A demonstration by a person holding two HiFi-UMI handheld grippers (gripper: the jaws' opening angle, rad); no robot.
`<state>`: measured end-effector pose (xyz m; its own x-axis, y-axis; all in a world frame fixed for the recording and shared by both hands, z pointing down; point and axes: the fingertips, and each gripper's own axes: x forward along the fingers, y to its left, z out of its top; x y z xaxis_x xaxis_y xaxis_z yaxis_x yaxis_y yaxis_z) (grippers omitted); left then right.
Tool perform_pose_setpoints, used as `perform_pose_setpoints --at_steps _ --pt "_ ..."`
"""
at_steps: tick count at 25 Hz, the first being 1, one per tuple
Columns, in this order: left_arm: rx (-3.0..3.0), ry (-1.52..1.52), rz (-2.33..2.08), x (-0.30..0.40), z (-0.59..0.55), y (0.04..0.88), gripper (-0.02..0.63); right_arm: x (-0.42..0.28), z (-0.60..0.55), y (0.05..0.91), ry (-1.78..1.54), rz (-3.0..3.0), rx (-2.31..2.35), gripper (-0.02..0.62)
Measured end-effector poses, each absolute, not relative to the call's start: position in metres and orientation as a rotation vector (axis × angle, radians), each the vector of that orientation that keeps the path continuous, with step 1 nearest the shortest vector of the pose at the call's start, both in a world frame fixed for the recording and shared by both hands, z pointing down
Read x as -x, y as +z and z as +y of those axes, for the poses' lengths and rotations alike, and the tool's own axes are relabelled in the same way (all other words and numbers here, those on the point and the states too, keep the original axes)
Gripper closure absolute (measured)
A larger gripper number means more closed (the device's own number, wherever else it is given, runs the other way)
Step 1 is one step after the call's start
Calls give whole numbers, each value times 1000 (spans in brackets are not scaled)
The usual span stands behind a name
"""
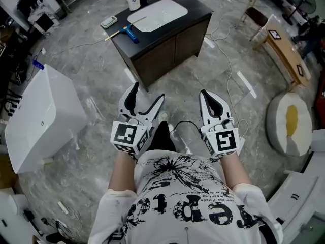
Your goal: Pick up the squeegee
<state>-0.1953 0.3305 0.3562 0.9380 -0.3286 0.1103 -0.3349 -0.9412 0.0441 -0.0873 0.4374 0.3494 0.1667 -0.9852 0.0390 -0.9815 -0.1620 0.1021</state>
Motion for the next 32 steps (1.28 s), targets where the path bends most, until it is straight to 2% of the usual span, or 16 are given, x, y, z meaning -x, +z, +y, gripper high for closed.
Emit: perform_pose_setpoints --at_steps 16,32 --pt "-2971 120 -524 57 1 356 242 -46 110 338 -14 -1940 -2273 580" --pt "-2875 230 -788 -12 -168 398 242 -135 -88 374 19 -2130 -2084 580"
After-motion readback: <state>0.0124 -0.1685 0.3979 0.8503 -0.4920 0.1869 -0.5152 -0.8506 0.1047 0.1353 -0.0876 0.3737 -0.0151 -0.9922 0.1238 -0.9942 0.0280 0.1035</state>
